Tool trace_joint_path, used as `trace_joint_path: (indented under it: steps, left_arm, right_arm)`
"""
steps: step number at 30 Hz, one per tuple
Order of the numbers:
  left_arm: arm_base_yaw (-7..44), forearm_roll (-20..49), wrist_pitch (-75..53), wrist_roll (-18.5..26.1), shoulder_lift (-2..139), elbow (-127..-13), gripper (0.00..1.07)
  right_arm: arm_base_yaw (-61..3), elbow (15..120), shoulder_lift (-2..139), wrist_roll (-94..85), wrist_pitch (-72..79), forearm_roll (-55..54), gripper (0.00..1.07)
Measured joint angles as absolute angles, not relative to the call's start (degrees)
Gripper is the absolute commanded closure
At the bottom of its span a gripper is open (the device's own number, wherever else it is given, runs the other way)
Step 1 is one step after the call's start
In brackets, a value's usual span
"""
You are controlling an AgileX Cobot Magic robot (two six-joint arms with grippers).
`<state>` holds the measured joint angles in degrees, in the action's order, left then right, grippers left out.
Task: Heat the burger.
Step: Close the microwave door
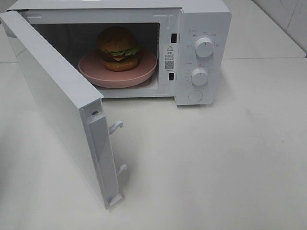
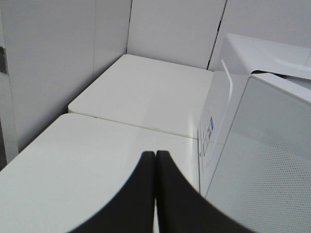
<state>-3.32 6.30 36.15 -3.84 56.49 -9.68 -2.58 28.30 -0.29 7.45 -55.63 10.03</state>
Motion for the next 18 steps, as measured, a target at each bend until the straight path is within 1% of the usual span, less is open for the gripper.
trace_joint_path:
  steps: [2,3,5,8,10,11,13,16,18]
  left_arm:
    - [-3.3,2.9,36.4,-5.3,59.5,-10.9,1.07]
    - [-3.3,2.9,36.4,-5.3,59.5,-10.9,1.07]
    - [-3.3,-3.4,39.0,-8.7,63.5,-11.7,1.07]
    - [-3.3,-4.5,40.1,-9.7,64.6,-11.7,1.07]
    - [-3.3,-9.1,43.9,-13.1,69.2,-12.0,1.07]
    - [-3.3,-9.1,43.9,-13.1,69.2,-12.0,1.07]
    - [-2.8,-11.5,45.3,-14.0,72.8,-13.1,1.07]
    - [-2.3,-11.7,45.7,-14.0,74.1,-13.5,1.07]
    - [1.3,-12.1,46.6,-13.9,78.5,-15.1,1.07]
  right_arm:
    - [-2.6,28.3,-0.3,7.4,-55.6,10.0,0.36]
    - [-2.6,28.3,-0.3,7.4,-55.6,10.0,0.36]
    - [-2.6,28.3,-0.3,7.4,-55.6,10.0,0.36]
    - [-2.6,28.3,-0.3,7.4,-55.6,10.0,0.36]
    - [-2.6,28.3,-0.3,7.4,-55.6,10.0,0.36]
    - [-2.6,28.3,-0.3,7.4,-55.6,10.0,0.36]
    - [-2.6,28.3,-0.3,7.4,-55.6,10.0,0.36]
    - [-2.6,28.3,-0.3,7.4,-55.6,10.0,0.36]
    - [-2.6,28.3,-0.3,7.4,-55.6,10.0,0.36]
